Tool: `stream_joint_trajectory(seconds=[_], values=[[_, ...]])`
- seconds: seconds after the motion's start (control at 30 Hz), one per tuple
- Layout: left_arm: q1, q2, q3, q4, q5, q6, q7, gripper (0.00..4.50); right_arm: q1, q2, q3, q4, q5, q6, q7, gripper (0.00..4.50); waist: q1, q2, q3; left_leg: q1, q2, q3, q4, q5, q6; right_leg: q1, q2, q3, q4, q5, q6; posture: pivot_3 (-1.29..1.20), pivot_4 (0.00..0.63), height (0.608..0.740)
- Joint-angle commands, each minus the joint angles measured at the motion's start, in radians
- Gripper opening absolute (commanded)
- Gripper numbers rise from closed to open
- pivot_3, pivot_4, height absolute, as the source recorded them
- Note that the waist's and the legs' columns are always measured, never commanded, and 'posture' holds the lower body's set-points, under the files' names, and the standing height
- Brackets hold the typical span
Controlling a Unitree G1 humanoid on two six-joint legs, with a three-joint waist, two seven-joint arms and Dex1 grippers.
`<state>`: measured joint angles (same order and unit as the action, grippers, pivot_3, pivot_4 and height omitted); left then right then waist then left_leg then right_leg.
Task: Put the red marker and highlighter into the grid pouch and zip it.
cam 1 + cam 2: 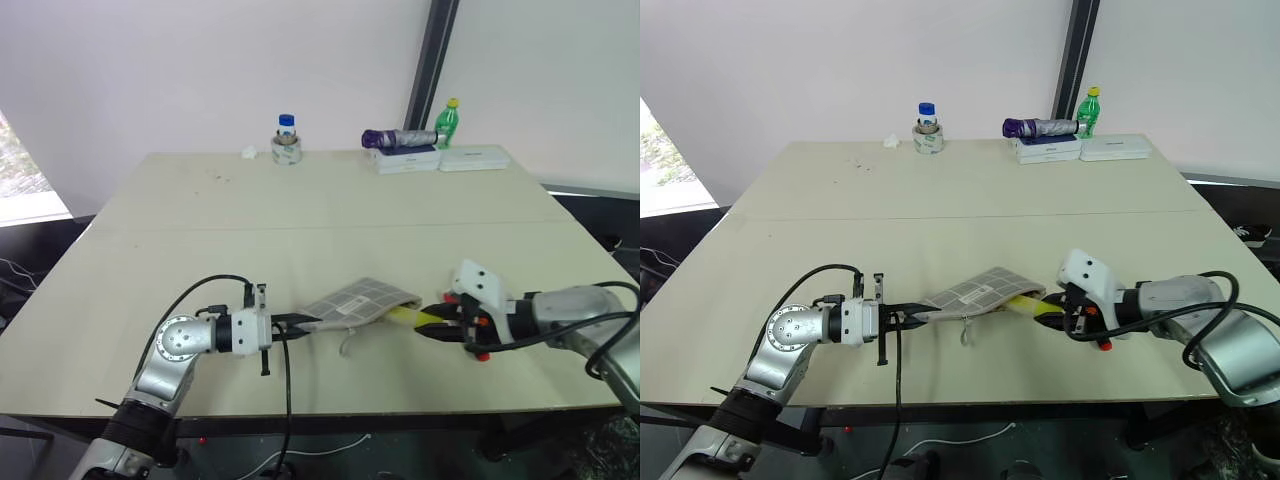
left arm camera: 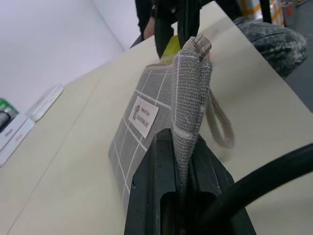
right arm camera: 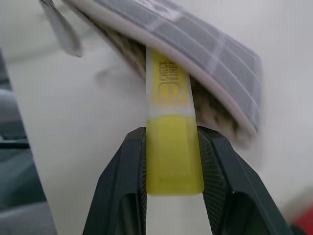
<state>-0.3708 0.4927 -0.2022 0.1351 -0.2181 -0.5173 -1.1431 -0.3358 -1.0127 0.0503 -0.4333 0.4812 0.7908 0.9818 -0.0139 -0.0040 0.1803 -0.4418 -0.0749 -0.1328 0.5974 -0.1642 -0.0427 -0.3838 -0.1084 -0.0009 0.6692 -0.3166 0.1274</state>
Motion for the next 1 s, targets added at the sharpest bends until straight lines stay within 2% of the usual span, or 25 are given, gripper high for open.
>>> stream_joint_trajectory(seconds=[0.03, 0.17, 0.3, 0.5, 0.6, 0.7, 0.83, 1.0], values=[[-0.017, 0.003, -0.012, -0.045, -0.009, -0.021, -0.015, 0.0, -0.053, 0.037, 0.05, -0.049, -0.002, -0.017, 0.014, 0.9, 0.0, 0.0, 0.0, 0.0, 0.0, 0.0, 0.0, 0.0, 0.0, 0.0, 0.0, 0.0, 0.0, 0.0, 0.0, 0.0, 0.15, 0.736], [-0.018, 0.007, -0.024, -0.061, -0.012, -0.021, -0.029, 0.0, -0.089, 0.068, 0.082, -0.036, -0.022, -0.026, 0.01, 0.9, 0.0, 0.0, 0.0, 0.0, 0.0, 0.0, 0.0, 0.0, 0.0, 0.0, 0.0, 0.0, 0.0, 0.0, 0.0, 0.0, 0.15, 0.736], [-0.017, 0.012, -0.012, -0.055, -0.013, -0.013, -0.027, 0.0, -0.082, 0.053, 0.051, -0.009, -0.031, -0.041, 0.012, 0.9, 0.002, 0.0, 0.0, 0.0, 0.0, 0.0, 0.0, 0.0, 0.0, 0.0, 0.0, 0.0, 0.0, 0.0, 0.0, 0.0, 0.15, 0.736], [-0.03, 0.001, 0.042, -0.011, -0.014, 0.036, 0.052, 0.0, -0.017, 0.004, -0.086, 0.005, -0.022, -0.048, -0.002, 3.82, 0.002, 0.0, 0.0, 0.0, 0.0, 0.0, 0.0, 0.0, 0.0, 0.0, 0.0, 0.0, 0.0, 0.0, 0.0, 0.0, 0.15, 0.736], [-0.046, -0.007, 0.071, 0.035, 0.007, 0.033, 0.109, 0.0, 0.041, -0.008, -0.215, 0.006, 0.019, -0.008, -0.017, 3.82, 0.003, 0.0, 0.0, 0.0, 0.0, 0.0, 0.0, 0.0, 0.0, 0.001, 0.0, 0.0, 0.0, 0.0, 0.0, 0.0, 0.15, 0.736], [-0.063, -0.02, 0.083, 0.072, 0.034, 0.007, 0.158, 0.0, 0.085, -0.01, -0.282, 0.038, 0.014, 0.039, -0.057, 3.82, 0.001, 0.0, 0.0, 0.0, 0.0, 0.0, 0.0, 0.0, 0.0, 0.001, 0.0, 0.0, 0.0, 0.0, 0.0, 0.0, 0.15, 0.736], [-0.086, -0.045, 0.091, 0.112, 0.07, -0.022, 0.221, 0.0, 0.155, -0.001, -0.325, 0.087, -0.017, 0.104, -0.133, 3.82, 0.003, 0.0, 0.0, 0.001, 0.0, 0.0, 0.001, 0.0, 0.0, 0.002, 0.0, -0.001, 0.0, 0.0, 0.001, 0.0, 0.15, 0.736], [-0.095, -0.062, 0.076, 0.14, 0.089, -0.045, 0.247, 0.0, 0.223, 0.039, -0.319, 0.109, -0.025, 0.136, -0.198, 3.82, -0.001, 0.0, 0.0, 0.001, -0.001, 0.0, 0.001, 0.0, 0.0, 0.002, 0.0, -0.001, 0.0, 0.001, 0.001, 0.0, 0.15, 0.736]])
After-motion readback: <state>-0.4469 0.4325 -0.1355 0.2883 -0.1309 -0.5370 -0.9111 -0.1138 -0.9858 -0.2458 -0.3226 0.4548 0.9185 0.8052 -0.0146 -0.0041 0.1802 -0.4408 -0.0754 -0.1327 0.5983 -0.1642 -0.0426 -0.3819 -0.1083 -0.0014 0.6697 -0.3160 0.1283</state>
